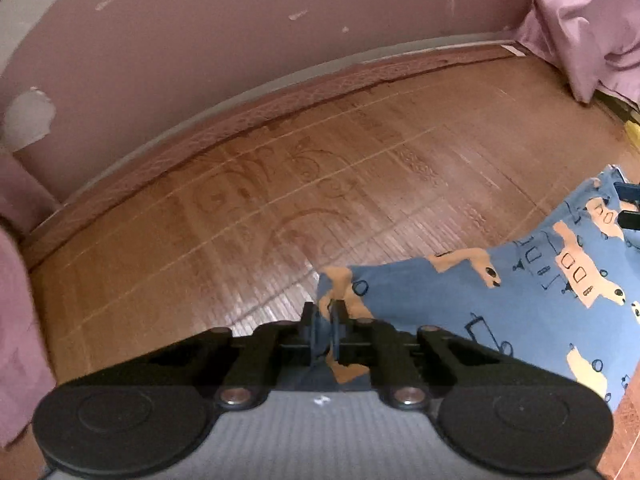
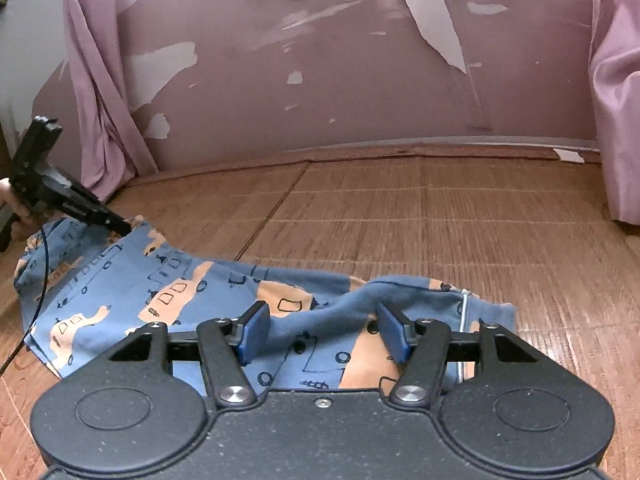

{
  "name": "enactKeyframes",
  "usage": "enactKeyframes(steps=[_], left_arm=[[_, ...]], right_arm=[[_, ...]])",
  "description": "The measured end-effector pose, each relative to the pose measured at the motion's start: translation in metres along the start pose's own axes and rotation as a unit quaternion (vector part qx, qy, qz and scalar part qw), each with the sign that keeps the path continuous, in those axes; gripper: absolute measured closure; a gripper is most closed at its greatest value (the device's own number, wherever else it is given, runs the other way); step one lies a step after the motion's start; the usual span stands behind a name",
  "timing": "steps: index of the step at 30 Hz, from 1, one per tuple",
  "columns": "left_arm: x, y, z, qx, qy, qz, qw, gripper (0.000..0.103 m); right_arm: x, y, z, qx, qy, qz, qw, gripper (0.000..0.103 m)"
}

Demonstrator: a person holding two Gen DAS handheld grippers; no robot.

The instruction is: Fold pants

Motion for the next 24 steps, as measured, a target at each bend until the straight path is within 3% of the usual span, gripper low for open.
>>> enactKeyframes(steps=[6, 9, 11, 13, 15, 17, 20, 24], left_arm=[[-0.034, 0.004, -0.021, -0.046, -0.069, 0.084, 0.9930, 0.097], [-0.029, 0.006, -0.029, -0.040, -0.067, 0.117, 0.9901, 0.095], [-0.019, 0.006, -0.031, -0.041, -0.054, 0.121, 0.9903, 0.085], [-0.019, 0.008, -0.031, -0.044, -0.069, 0.113, 0.9902, 0.078], [-0.036, 0.013, -0.034, -0.070, -0.095, 0.110, 0.9869, 0.040], [-0.056, 0.016, -0.040, -0.084, -0.132, 0.105, 0.9821, 0.026], [-0.080, 0.009, -0.065, -0.054, -0.138, 0.066, 0.9867, 0.026], [-0.088, 0.000, -0.108, -0.011, -0.095, 0.011, 0.9954, 0.028]], right_arm=[[0.002, 0.003, -0.003, -0.022, 0.021, -0.015, 0.999, 0.043], [0.004, 0.005, -0.004, -0.027, 0.022, -0.014, 0.999, 0.041], [0.005, 0.006, -0.002, -0.023, 0.022, -0.012, 0.999, 0.037], [0.003, 0.008, 0.002, -0.022, 0.021, -0.018, 0.999, 0.031], [-0.004, 0.011, 0.013, -0.022, 0.012, -0.034, 0.999, 0.023], [-0.006, 0.019, 0.027, -0.017, 0.001, -0.014, 1.000, 0.019], [0.015, 0.042, 0.052, -0.019, 0.011, 0.051, 0.998, 0.017], [0.076, 0.081, 0.091, -0.030, 0.033, 0.158, 0.986, 0.021]])
Point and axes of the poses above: each gripper's, at about its wrist camera, not at the fingertips, and x roughly the way its jaws point, y to its left, z to its top, the point moved 5 cm from there along x, roughly the way its jaws point, and after that the axes turned 13 degrees about -x, right-handed, at the moved point
